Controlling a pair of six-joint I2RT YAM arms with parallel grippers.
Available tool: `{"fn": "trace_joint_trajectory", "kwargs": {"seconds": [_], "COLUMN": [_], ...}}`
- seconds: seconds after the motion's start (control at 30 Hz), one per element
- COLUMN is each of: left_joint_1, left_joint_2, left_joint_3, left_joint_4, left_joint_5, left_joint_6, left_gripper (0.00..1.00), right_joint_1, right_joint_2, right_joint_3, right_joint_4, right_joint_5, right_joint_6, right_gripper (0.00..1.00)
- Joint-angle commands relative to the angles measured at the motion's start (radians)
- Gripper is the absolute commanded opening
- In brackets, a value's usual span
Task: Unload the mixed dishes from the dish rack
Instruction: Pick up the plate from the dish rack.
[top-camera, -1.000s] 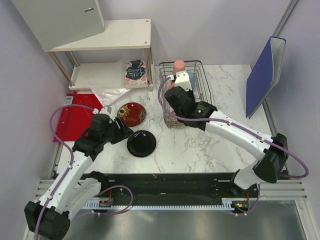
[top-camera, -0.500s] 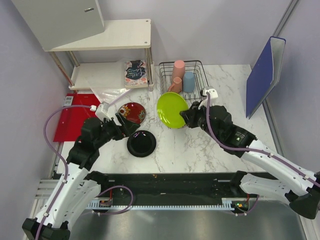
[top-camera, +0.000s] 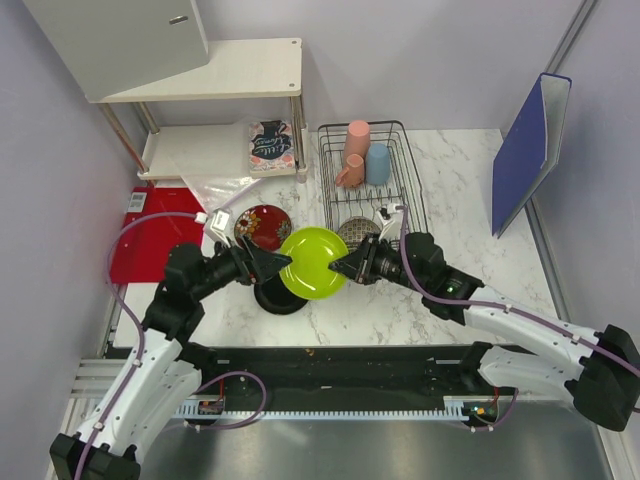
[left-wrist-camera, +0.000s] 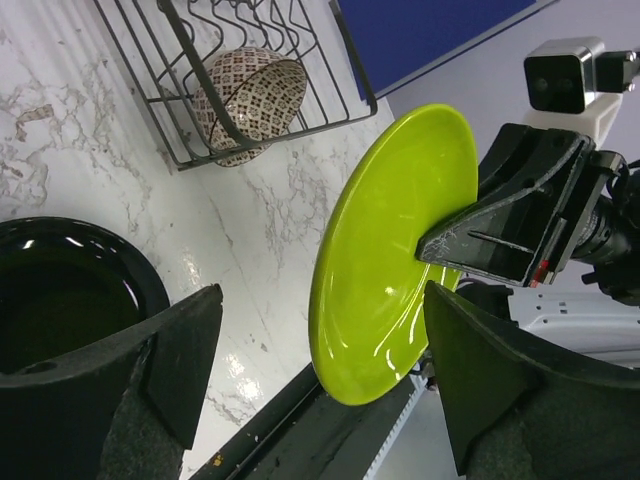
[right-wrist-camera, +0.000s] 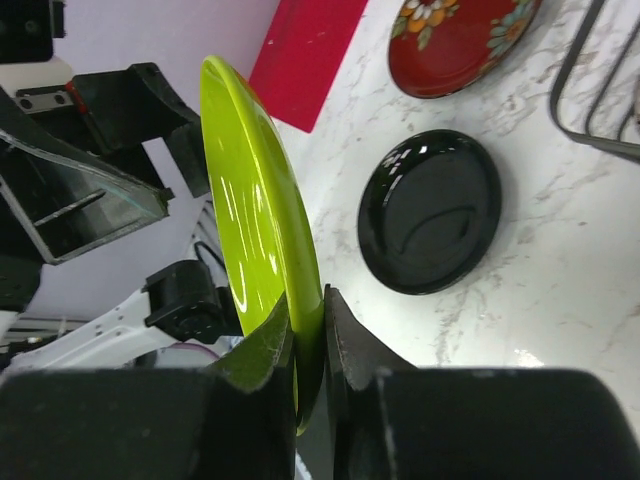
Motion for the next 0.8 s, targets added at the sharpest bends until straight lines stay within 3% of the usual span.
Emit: {"fn": "trace_joint_trajectory", "kwargs": {"seconds": [0.0,0.3,0.4,0.43,0.47,0.57,0.6,0.63,0.7,0.73,0.77], "left_joint_1": [-0.002,-0.002,-0.002,-0.002,-0.002,0.000,0.000,0.000,0.003,0.007,0.012], "left_joint_2": [-0.009,0.005,0.009,0.012,0.014,0.011,0.009,-0.003,-0.006,-0.003,0.000], "left_joint_3": [-0.034,-0.063,-0.062,-0.059,-0.049,-0.028,-0.022,-0.014,0.010,0.018,0.035], "left_joint_4": [0.101,0.106,0.106,0.083,0.065,-0.008,-0.037,-0.066,-0.162,-0.185,-0.218], "left_joint_5": [0.065,0.097,0.106,0.100,0.091,0.044,-0.002,-0.037,-0.137,-0.160,-0.189], "left_joint_6": [-0.024,-0.021,-0.019,-0.016,-0.013,0.002,0.004,0.007,0.007,0.012,0.009], "left_gripper": [0.85,0.65,0.30,0.07,0.02,0.02,0.02,0.02,0.02,0.02,0.02], "right_joint_1": [0.015,0.026,0.027,0.027,0.029,0.027,0.027,0.029,0.029,0.029,0.029], "right_joint_2": [0.032,0.078,0.076,0.073,0.072,0.062,0.059,0.053,0.046,0.035,0.029], "right_joint_3": [0.008,0.031,0.024,0.021,0.021,0.032,0.038,0.050,0.061,0.066,0.067], "right_joint_4": [0.192,0.227,0.224,0.223,0.214,0.166,0.142,0.117,0.044,0.028,-0.004], "right_joint_5": [-0.077,-0.120,-0.117,-0.117,-0.115,-0.103,-0.092,-0.062,-0.039,-0.028,-0.003], "right_joint_6": [0.084,0.101,0.101,0.101,0.098,0.070,0.060,0.026,-0.003,-0.014,-0.032], "right_gripper": [0.00,0.00,0.00,0.00,0.00,0.00,0.04,0.28,0.50,0.73,0.80]}}
